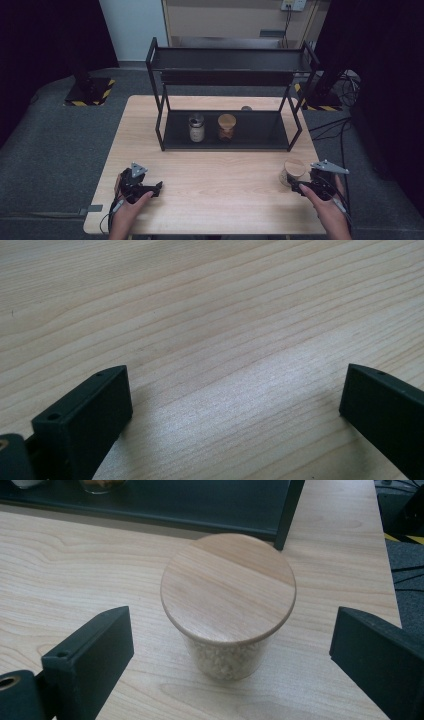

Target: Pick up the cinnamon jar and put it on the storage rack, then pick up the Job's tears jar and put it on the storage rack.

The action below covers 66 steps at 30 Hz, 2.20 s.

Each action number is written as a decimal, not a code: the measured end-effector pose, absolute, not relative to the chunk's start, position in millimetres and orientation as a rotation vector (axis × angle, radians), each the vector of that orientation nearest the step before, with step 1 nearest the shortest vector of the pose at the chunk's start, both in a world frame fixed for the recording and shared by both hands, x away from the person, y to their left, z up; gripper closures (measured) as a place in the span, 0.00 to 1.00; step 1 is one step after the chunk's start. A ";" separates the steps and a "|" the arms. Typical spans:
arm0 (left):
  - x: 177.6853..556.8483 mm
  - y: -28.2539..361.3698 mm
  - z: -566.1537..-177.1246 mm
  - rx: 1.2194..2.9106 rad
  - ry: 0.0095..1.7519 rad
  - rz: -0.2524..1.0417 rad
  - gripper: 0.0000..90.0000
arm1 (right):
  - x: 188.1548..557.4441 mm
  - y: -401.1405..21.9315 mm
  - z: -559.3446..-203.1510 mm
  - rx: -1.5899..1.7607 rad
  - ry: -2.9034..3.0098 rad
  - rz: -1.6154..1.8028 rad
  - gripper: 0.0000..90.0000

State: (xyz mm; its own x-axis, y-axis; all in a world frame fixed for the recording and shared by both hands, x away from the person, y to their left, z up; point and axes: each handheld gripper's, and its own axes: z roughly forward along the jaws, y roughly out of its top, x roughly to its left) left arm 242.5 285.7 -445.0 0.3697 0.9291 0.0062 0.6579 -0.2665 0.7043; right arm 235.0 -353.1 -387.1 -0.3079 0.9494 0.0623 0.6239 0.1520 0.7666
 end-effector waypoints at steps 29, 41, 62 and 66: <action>242.8 285.9 -444.9 2.020 1.366 0.569 0.00 | 234.3 -354.5 -408.8 1.532 1.989 0.968 0.05; 242.8 285.9 -444.9 2.020 1.365 0.568 0.00 | 233.8 -354.1 -415.0 1.546 1.989 0.968 0.05; 242.9 285.9 -444.9 2.020 1.365 0.569 0.00 | 246.9 -352.0 -421.1 1.553 1.981 0.963 0.05; 242.8 285.9 -444.9 2.020 1.365 0.569 0.00 | 250.2 -351.9 -419.3 1.552 1.987 0.958 0.06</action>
State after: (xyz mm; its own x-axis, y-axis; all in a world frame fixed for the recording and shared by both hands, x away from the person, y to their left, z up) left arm 242.8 285.9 -444.9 0.3708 0.9287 0.0056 0.6581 -0.2670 0.7040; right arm 250.2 -351.9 -419.3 -0.2727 0.9594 0.0721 0.6537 0.1298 0.7455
